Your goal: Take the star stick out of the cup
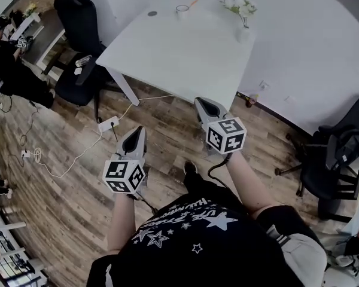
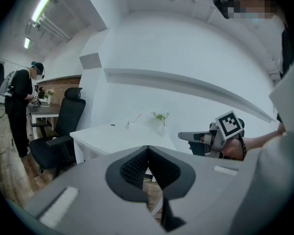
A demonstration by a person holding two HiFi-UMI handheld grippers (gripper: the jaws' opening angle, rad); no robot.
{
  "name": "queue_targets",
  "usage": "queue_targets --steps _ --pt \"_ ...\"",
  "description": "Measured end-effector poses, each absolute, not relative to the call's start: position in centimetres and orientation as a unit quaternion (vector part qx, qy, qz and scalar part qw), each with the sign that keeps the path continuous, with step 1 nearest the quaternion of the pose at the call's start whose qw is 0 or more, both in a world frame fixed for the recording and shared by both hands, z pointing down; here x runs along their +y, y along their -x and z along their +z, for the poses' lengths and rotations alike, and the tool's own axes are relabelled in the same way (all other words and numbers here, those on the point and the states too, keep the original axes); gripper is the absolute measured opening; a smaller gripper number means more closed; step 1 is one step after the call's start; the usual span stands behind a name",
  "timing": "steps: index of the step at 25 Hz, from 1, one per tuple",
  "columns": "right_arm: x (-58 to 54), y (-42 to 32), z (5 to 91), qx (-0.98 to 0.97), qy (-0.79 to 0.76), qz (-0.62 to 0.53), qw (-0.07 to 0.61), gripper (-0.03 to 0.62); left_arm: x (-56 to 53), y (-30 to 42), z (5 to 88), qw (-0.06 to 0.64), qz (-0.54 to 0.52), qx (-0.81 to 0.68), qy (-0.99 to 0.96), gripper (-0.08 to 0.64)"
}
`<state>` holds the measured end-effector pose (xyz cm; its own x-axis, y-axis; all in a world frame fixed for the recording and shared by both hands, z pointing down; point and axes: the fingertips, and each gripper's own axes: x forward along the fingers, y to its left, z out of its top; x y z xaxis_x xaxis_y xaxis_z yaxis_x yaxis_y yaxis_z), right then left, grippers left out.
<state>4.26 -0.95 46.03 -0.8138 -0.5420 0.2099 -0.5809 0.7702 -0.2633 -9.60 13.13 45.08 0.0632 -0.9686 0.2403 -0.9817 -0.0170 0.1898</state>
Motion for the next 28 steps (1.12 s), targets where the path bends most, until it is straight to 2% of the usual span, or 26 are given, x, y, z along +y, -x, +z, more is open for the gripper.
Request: queue_targets --steps 13,28 --pt "-14.3 -3.2 45.2 -0.94 -0.29 0.174 0.04 0.017 -0.3 10.8 44.1 0.144 0.025 -0.691 -0.708 0.003" --pt "-18.5 -3.7 44.4 -0.932 -0.317 0.175 0.018 0.017 -4.3 11.8 43.3 0.129 0.029 -0.676 -0.725 0.003"
